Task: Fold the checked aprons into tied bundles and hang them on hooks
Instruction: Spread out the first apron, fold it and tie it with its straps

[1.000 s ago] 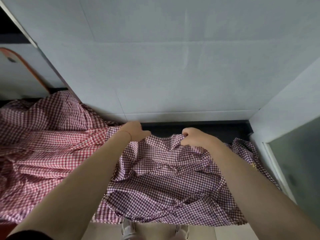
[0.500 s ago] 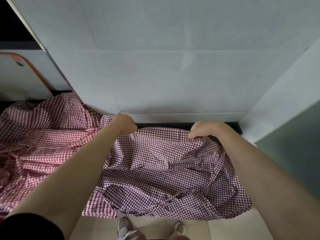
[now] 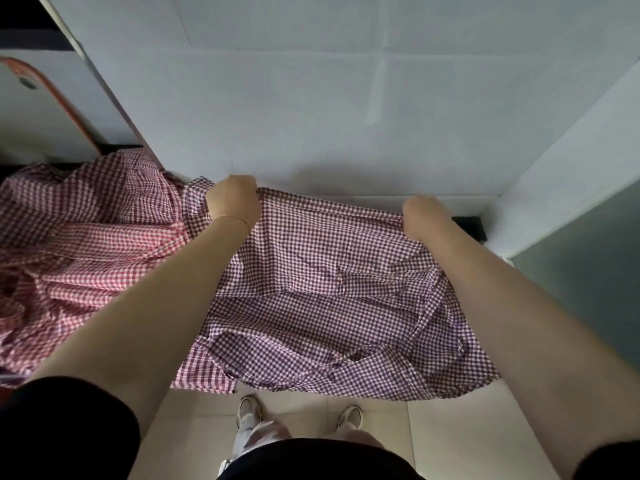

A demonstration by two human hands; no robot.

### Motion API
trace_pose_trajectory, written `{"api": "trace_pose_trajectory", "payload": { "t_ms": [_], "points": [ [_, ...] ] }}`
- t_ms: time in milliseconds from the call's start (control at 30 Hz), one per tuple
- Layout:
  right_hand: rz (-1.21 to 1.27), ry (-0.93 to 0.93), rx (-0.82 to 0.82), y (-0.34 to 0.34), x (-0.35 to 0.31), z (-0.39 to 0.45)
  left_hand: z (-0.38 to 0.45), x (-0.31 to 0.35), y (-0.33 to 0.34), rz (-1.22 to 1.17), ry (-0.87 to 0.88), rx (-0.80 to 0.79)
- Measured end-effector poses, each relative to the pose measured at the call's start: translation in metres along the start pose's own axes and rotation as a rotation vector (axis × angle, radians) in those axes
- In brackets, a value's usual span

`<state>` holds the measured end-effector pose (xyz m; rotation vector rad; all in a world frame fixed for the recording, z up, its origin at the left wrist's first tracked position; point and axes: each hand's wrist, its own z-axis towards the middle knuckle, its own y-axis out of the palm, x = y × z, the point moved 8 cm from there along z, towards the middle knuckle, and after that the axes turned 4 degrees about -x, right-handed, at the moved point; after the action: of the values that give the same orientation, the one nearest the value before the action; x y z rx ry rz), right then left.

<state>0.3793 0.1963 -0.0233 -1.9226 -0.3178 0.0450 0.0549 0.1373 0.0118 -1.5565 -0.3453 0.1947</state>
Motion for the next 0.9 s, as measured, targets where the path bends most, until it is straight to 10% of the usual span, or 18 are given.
{"api": "trace_pose_trajectory", "payload": {
  "t_ms": [267, 433, 600, 667, 800, 900],
  "points": [
    [0.705, 0.077, 0.473, -0.052, 0.025, -0.011, 0.001, -0.004, -0.025, 0.063, -0.04, 0.159],
    [0.992, -0.04, 0.047, -0.032, 0.011, -0.005, 0.002, -0.021, -0.021, -0.269, -0.203, 0.102],
    [0.18, 0.026, -0.714, 0.011, 0.016, -0.031, 0.006, -0.036, -0.021, -0.708, -0.325, 0.155],
    [0.026, 0.079, -0.486, -0.008, 0.023, -0.026, 0.004, -0.03, -0.024, -0.772, -0.342, 0.164],
    [0.266, 0.13, 0.466, -0.076, 0.04, -0.024, -0.002, -0.033, -0.024, -0.801, -0.462, 0.156],
    [0.227, 0.14, 0.004, -0.047, 0.042, -0.009, -0.003, -0.037, -0.018, -0.811, -0.483, 0.144]
  ]
}}
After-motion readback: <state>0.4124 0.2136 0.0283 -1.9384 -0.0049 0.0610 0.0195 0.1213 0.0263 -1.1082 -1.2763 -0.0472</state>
